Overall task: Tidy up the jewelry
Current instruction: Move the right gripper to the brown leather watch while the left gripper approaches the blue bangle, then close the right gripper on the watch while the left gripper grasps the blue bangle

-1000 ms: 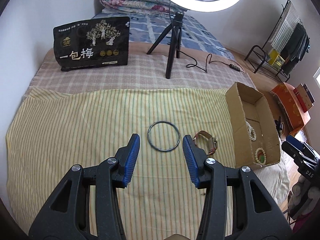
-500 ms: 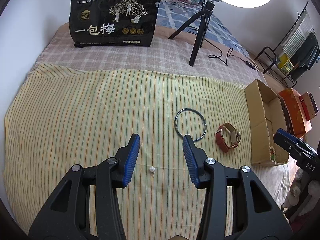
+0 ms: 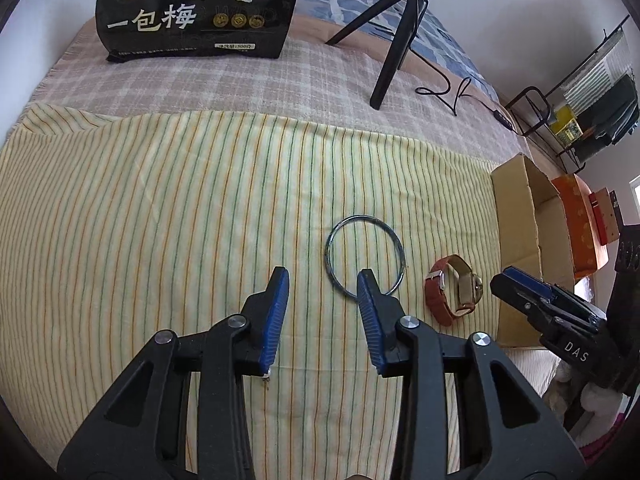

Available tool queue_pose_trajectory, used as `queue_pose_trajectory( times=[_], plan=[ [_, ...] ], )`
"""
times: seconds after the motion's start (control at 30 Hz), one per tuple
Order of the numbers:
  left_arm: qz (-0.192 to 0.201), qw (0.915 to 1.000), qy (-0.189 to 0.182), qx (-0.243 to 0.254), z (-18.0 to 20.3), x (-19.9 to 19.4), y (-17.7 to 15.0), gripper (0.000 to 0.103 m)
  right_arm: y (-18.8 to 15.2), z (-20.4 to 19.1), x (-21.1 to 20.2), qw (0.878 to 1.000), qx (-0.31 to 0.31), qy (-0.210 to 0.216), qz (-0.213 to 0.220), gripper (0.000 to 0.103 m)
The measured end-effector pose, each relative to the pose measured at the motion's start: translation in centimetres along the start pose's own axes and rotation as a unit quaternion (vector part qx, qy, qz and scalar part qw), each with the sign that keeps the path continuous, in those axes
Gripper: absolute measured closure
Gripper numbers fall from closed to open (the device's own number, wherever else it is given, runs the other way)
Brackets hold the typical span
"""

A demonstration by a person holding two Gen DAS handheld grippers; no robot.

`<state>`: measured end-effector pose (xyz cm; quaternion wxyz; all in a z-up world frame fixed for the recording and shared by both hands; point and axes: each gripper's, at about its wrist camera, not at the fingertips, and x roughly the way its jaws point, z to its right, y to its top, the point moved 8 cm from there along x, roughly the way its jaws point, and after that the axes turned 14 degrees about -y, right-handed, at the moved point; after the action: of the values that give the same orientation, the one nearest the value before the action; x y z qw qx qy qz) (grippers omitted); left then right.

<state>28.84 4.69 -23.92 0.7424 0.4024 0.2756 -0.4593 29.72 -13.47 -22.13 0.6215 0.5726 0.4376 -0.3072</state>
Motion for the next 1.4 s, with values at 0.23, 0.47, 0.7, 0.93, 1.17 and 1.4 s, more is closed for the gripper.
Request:
queue_pose_trajectory(
  times=[0.23,0.47,0.7,0.93,1.17,1.4],
  plan=[
    [-0.016,0.9998,-0.005,-0.002,0.0,2.3,0.2,0.073,-0.2,-0.9,2.0,0.999,-0.022,-0.032,-0.016,0.075],
    [-0.023,0.9997,0.001,-0.004,0.1,4.1,0.5,0.078,-0.7,-0.9,3.5,0.998,-0.034,-0.052,-0.030,0.079],
    [-0.028,0.9995,0.014,-0.011,-0.7,5.7,0.9,0.079,-0.9,-1.0,4.2,0.996,-0.052,-0.067,-0.036,0.081],
    [-0.023,0.9990,0.037,0.003,-1.3,6.3,1.2,0.095,-0.9,-1.2,4.6,0.995,-0.061,-0.075,-0.036,0.083],
    [-0.015,0.9985,0.050,0.014,-1.3,6.1,1.1,0.100,-0.8,-1.1,4.7,0.993,-0.068,-0.089,-0.027,0.092],
    [-0.008,0.9988,0.046,0.011,-1.3,5.5,1.3,0.101,-0.6,-1.0,4.3,0.993,-0.067,-0.093,-0.016,0.094]
  ],
)
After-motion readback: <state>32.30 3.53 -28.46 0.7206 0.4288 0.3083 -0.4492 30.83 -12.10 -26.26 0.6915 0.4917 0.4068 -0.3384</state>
